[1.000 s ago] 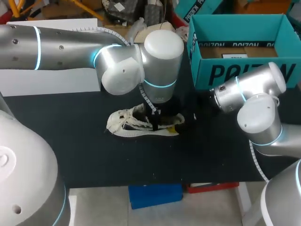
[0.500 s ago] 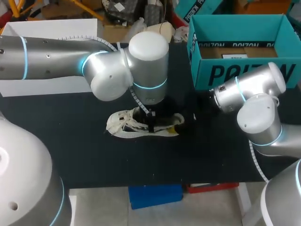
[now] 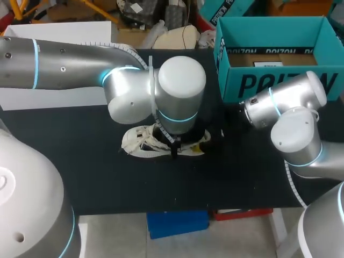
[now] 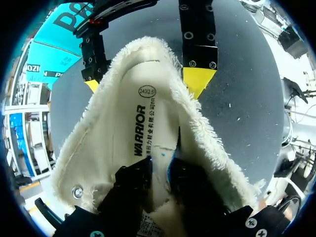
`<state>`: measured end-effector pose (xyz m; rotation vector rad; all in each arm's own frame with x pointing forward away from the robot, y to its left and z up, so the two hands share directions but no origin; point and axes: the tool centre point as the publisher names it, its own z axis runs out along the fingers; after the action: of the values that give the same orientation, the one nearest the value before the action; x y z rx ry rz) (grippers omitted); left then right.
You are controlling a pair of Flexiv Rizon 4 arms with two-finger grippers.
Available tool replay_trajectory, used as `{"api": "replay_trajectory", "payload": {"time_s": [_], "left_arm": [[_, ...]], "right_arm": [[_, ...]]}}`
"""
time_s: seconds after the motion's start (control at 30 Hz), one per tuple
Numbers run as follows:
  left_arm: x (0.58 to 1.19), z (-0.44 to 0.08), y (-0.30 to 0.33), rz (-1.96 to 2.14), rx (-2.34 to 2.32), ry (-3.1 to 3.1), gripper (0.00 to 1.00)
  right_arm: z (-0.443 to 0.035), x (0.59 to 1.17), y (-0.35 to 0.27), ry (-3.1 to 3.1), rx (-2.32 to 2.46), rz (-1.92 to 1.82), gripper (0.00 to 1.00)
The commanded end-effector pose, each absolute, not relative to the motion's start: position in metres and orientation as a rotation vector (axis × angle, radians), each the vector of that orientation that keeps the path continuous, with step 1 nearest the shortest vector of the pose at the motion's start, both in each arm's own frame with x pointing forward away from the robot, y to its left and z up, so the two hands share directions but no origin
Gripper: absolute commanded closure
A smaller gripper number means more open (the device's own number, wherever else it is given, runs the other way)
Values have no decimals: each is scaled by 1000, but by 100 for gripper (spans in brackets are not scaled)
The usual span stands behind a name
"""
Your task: Take the shoe out of the shoebox, open the shoe tongue, remove and reinsert the insole, then place the shoe into the shoebox
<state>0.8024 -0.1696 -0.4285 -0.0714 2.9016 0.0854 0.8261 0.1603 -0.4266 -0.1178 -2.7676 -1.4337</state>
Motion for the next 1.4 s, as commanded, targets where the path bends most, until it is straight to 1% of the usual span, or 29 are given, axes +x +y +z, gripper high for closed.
{"api": "replay_trajectory", "payload": {"time_s": [0.03, 0.2, 0.23, 0.3, 0.33, 0.37, 0.4, 0.67, 1.4], "left_arm": [[791, -451, -169, 94, -69, 2789, 72], [795, -450, -167, 82, -82, 2743, 76], [796, -450, -167, 81, -85, 2730, 80], [797, -450, -167, 84, -101, 2712, 83], [798, -450, -167, 85, -105, 2706, 86], [799, -450, -167, 85, -111, 2711, 95], [799, -450, -167, 84, -111, 2712, 100], [800, -455, -167, 121, -101, 2777, 100], [804, -394, -161, -114, -242, 2882, 100]], "right_arm": [[-427, 828, 160, -2769, -122, -1430, 100], [-427, 828, 160, -2769, -122, -1430, 100], [-427, 828, 160, -2769, -122, -1430, 100], [-427, 828, 160, -2769, -122, -1430, 100], [-427, 828, 160, -2769, -122, -1430, 100], [-427, 828, 160, -2769, -122, -1430, 100], [-427, 828, 160, -2769, -122, -1430, 100], [-427, 828, 160, -2769, -122, -1430, 100], [-427, 828, 160, -2769, -122, -1430, 100]]}}
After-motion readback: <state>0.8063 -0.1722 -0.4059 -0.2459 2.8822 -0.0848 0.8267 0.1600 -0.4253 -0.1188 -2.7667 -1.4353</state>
